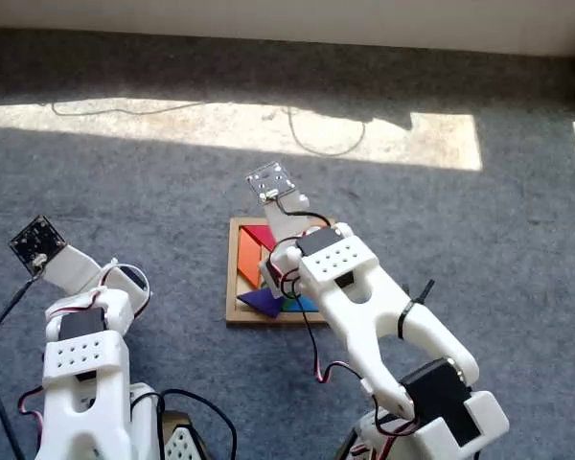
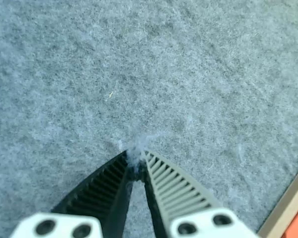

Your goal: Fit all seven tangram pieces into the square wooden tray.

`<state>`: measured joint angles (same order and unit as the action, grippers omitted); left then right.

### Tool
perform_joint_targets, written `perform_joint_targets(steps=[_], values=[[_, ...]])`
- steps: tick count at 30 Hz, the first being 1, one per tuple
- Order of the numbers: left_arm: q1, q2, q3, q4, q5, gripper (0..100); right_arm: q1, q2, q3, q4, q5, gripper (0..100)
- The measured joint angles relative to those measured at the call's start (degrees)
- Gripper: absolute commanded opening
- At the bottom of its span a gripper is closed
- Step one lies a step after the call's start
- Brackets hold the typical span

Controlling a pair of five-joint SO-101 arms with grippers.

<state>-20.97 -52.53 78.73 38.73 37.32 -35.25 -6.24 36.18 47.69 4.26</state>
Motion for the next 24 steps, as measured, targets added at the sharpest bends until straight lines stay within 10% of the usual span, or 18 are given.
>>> perform_joint_targets(steps=[24], values=[[0.0,0.0,0.0,0.0,0.0,1,-0.4,-0.3,0.0,8.0,0.0,0.5]])
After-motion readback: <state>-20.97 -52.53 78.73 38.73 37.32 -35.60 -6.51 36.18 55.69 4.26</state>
